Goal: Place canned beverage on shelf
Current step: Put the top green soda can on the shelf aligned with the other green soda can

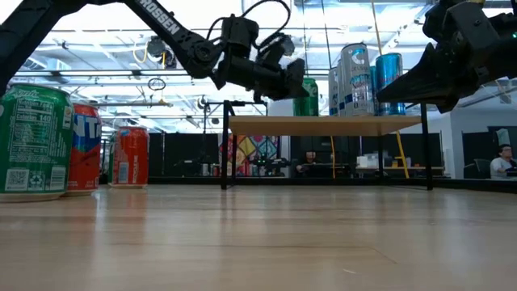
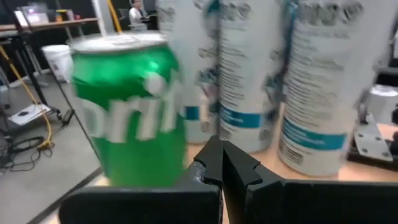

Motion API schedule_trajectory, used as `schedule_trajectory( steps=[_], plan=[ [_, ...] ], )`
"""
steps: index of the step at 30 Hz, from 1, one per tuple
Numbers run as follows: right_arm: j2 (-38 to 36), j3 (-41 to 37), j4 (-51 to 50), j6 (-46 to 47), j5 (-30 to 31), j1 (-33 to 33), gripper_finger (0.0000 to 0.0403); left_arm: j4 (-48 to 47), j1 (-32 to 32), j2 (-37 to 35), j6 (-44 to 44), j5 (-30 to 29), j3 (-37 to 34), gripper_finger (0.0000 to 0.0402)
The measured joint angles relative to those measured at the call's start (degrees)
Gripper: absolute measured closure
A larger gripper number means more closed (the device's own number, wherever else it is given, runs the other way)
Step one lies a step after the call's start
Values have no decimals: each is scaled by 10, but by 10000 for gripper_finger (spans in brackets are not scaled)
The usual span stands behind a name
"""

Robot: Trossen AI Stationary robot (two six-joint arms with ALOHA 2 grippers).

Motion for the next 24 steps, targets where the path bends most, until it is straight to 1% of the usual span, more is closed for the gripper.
schedule_trajectory(
  steps=[5,16,20,22,24],
  plan=[
    [0,0,6,0,0,0,403,25,-2,34,-1,-28,7,402],
    [0,0,6,-10,2,0,403,28,3,49,-2,-30,36,401],
    [0,0,4,-15,5,0,403,-9,-7,43,-2,-29,37,402],
    [0,0,-4,-15,22,5,403,-45,-21,34,5,-23,37,402],
    [0,0,-11,-13,53,14,403,-56,-38,29,16,-12,37,401]
  ],
)
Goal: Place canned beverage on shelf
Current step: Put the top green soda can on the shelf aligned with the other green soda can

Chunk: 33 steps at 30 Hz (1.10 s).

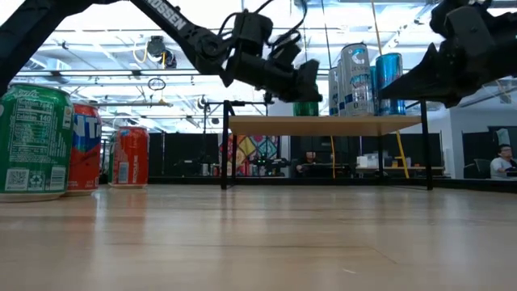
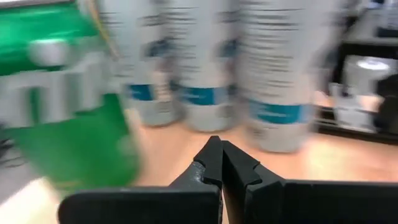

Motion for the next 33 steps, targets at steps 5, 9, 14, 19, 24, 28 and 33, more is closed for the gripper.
schedule_trajectory(
  steps=[5,9,14,19,24,28,33],
  plan=[
    [-6,0,-4,-1,60,19,403,39,-47,1,28,11,0,402],
    [-17,0,-7,-2,70,22,403,94,-64,2,59,-16,0,402],
    [-21,0,-7,-2,68,22,403,97,-55,2,57,-17,0,402],
    [-21,0,-7,-3,50,21,403,-66,-78,-32,44,-62,-2,402],
    [-21,0,-8,-2,37,28,403,-171,-151,-131,17,-188,-85,402],
    [-21,0,-7,1,37,35,403,-197,-222,-234,-53,-258,-187,402],
    [-14,0,-7,14,36,36,403,-375,-301,-365,-154,-366,-250,402]
  ],
)
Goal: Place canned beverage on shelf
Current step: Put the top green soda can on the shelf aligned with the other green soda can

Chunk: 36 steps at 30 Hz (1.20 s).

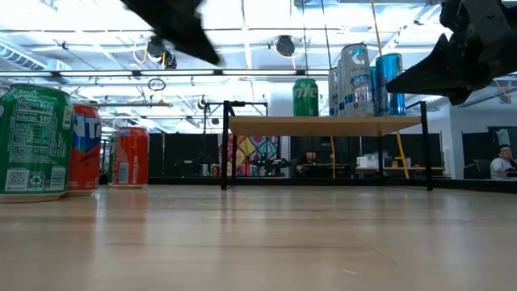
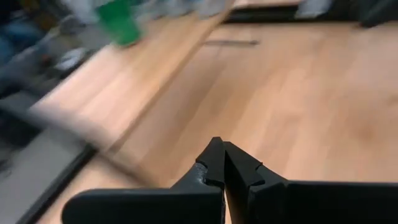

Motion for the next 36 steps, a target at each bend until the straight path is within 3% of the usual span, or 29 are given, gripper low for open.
schedule_trajectory(
  steps=[2,6,10,16,20,26,31,36],
  plan=[
    [3,0,1,3,0,0,403,-87,-18,-50,-61,-55,0,400],
    [5,0,1,3,0,0,399,-230,-8,-134,-159,-88,1,361],
    [5,0,14,-11,0,0,373,-311,38,-175,-194,-132,1,285],
    [5,0,31,-31,0,0,305,-374,151,-182,-187,-130,1,167],
    [5,0,31,-4,0,0,264,-386,260,-182,-162,-64,-12,127],
    [5,0,18,21,0,0,235,-388,405,-181,-129,55,-27,121],
    [5,0,0,49,0,0,229,-398,451,-181,-113,98,-27,118],
    [5,0,0,51,0,0,229,-396,488,-178,-113,123,-27,85]
  ],
)
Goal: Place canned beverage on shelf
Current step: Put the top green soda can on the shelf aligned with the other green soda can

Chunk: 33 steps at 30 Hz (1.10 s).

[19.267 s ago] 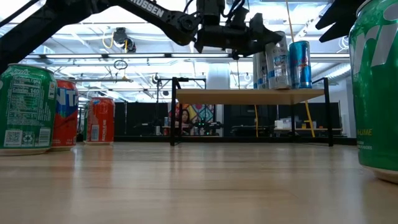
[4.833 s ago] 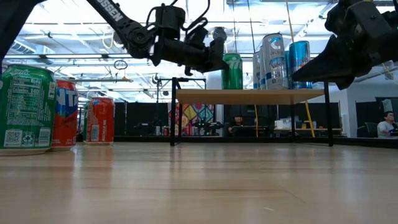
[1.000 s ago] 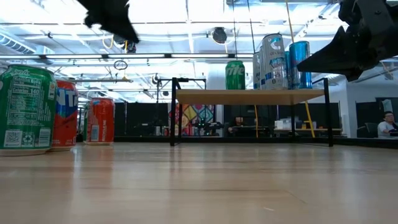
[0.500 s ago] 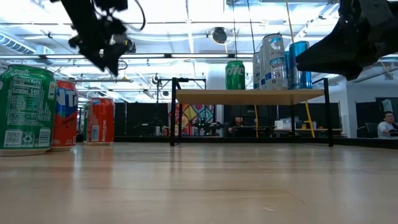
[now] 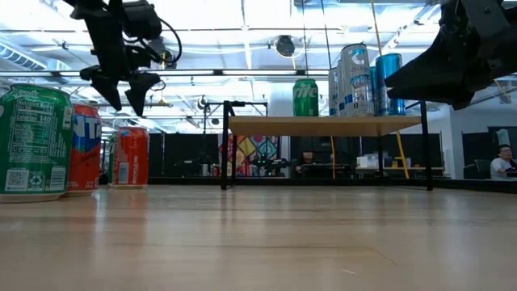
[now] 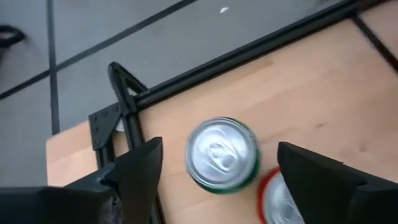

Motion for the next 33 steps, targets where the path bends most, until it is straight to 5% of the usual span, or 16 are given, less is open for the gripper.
schedule_trajectory(
  steps=[10,27,33],
  plan=[
    [0,0,0,9,-16,0,229,30,55,70,12,40,0,30],
    [0,0,-11,24,-33,1,229,54,108,131,40,105,-3,30],
    [0,0,-14,34,-34,2,229,62,127,132,45,136,-45,59]
  ],
)
